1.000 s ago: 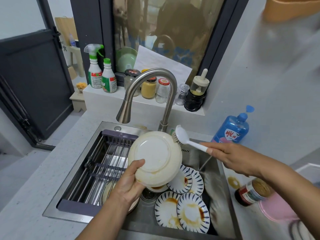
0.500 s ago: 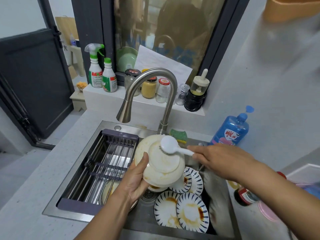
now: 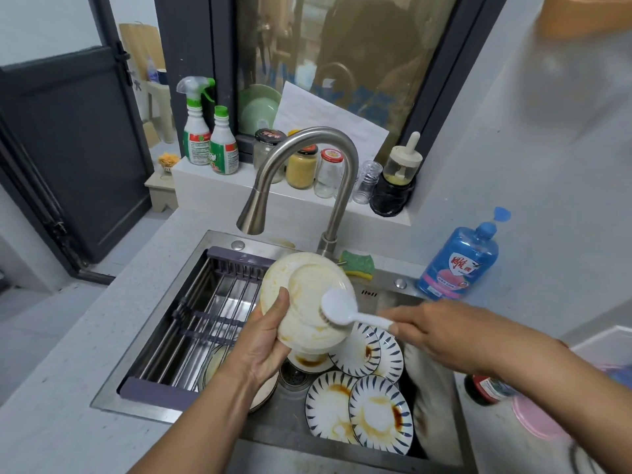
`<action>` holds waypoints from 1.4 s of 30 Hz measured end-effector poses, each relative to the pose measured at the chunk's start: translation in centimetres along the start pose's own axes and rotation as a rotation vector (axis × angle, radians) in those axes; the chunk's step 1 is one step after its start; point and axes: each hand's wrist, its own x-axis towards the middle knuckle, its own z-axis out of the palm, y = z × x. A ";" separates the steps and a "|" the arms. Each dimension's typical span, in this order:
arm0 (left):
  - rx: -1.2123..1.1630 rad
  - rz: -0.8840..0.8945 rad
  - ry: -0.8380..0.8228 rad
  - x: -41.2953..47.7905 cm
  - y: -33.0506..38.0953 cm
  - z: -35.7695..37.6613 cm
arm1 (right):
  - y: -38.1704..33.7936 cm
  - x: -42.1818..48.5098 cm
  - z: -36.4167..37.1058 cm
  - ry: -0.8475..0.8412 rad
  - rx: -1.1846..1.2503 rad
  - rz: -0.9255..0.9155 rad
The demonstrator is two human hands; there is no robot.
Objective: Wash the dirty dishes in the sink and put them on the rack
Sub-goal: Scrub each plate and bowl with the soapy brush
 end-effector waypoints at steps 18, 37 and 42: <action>0.299 -0.075 0.055 -0.9 -0.1 -1.0 | 2.7 3.0 -2.7 0.050 0.241 0.085; 1.735 0.392 -0.146 1.7 -6.4 -2.0 | 5.3 8.5 7.4 0.069 1.078 0.275; 1.989 0.504 -0.331 1.1 -9.7 -3.2 | 4.1 10.9 12.0 -0.068 1.258 0.445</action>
